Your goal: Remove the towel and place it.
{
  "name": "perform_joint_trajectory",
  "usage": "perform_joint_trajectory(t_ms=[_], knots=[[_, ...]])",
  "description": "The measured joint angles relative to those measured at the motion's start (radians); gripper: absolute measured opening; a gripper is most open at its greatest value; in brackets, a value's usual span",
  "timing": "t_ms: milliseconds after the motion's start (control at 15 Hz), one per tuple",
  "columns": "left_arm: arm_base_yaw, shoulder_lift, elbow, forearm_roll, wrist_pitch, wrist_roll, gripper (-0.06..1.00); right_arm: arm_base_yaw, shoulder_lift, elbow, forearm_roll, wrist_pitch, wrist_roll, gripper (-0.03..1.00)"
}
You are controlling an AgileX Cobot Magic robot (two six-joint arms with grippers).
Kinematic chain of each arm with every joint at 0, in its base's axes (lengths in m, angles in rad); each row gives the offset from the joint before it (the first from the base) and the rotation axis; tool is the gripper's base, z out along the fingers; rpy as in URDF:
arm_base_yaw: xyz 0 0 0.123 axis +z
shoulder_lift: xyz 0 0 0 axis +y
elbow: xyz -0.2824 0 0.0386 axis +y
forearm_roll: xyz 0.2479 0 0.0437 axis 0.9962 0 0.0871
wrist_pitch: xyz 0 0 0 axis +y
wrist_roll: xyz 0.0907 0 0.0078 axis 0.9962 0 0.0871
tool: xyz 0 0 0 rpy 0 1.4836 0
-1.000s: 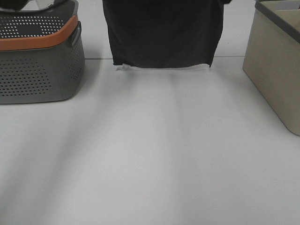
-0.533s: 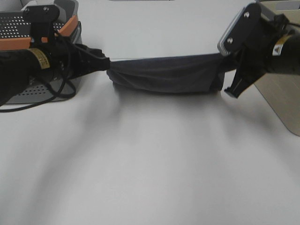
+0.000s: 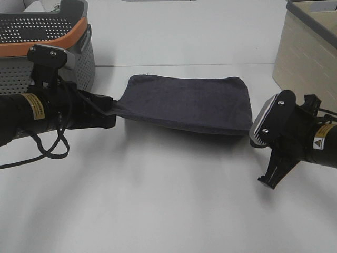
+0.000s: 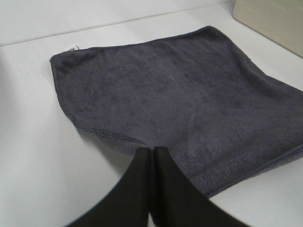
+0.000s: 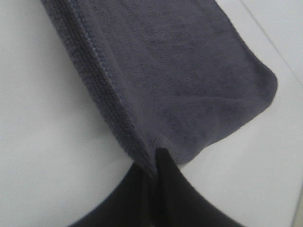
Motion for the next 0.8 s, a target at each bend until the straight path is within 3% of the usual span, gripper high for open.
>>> perform_joint_trajectory(t_ms=[133,267,333,467,600,667,800], knots=[[0.002,0.027,0.000,0.005,0.024,0.000,0.10,-0.002,0.062,0.001,-0.061,-0.042,0.049,0.02],[0.003,0.046,0.004,0.015,0.034,0.000,0.41,-0.002,0.157,0.001,-0.117,-0.094,0.096,0.05],[0.004,0.046,0.004,0.015,0.034,0.000,0.49,-0.002,0.172,0.001,-0.121,-0.097,0.098,0.08],[0.005,0.046,0.004,0.015,0.035,0.000,0.67,-0.002,0.200,0.001,-0.123,-0.115,0.103,0.34],[0.005,0.046,0.004,0.015,0.038,0.000,0.71,-0.003,0.201,0.001,-0.078,-0.149,0.104,0.65],[0.005,0.046,0.004,0.016,0.039,0.000,0.72,-0.003,0.197,0.003,-0.045,-0.154,0.105,0.74],[0.005,0.045,0.004,0.022,0.066,-0.011,0.72,-0.003,0.161,0.043,-0.014,-0.150,0.105,0.81]])
